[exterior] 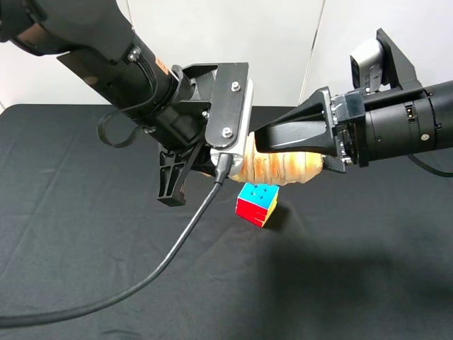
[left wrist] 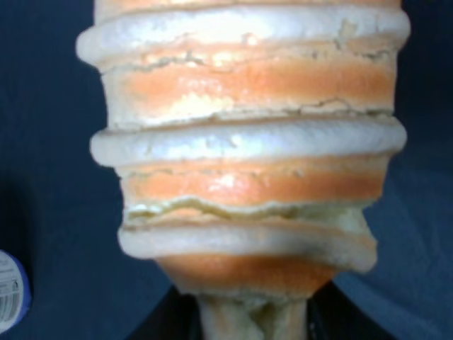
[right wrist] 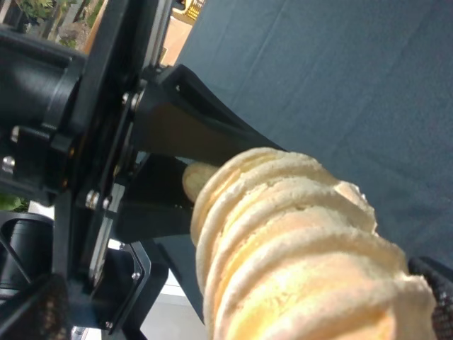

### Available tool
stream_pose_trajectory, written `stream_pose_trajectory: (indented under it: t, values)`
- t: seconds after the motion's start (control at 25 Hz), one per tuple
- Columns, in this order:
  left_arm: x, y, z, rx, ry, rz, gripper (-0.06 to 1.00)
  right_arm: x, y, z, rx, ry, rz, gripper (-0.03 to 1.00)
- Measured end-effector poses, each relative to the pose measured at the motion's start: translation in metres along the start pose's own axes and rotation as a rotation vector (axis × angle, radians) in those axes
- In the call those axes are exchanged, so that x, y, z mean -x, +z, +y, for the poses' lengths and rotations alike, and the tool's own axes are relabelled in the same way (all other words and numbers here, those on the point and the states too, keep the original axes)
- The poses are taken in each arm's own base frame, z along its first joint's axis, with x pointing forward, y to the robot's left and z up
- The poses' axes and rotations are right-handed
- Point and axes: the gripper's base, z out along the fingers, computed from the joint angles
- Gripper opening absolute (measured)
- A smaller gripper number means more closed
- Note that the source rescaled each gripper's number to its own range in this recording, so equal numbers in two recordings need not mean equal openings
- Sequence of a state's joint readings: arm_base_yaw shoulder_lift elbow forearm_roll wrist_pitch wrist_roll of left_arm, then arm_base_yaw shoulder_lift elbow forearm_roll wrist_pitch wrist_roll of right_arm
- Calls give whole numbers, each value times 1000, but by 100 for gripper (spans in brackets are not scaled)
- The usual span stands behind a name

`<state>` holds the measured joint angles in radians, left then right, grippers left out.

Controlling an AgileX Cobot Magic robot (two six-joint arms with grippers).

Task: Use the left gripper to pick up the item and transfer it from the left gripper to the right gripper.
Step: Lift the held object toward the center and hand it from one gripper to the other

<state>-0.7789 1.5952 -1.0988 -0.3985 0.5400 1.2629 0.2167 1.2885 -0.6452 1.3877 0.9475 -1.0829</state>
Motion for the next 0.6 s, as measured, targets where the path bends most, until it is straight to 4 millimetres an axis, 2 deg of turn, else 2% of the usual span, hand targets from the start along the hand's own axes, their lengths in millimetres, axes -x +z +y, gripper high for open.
stream_pose_trajectory:
  t: [0.08, 0.2, 0.28, 0.36, 0.52, 0.6]
  values:
    - [0, 0, 1, 12, 0, -4, 0, 0, 0, 0, 0, 0, 0, 99]
    - [1, 0, 2, 27, 0, -9, 0, 0, 0, 0, 0, 0, 0, 88]
    - [1, 0, 3, 33, 0, -10, 0, 0, 0, -1, -6, 0, -3, 75]
    - [1, 0, 3, 36, 0, -11, 0, 1, 0, -2, -21, -4, -10, 57]
    - [1, 0, 3, 37, 0, -12, 0, 2, 0, -4, -46, -34, -21, 10]
    - [1, 0, 3, 38, 1, -12, 0, 2, 0, -4, -47, -44, -22, 8]
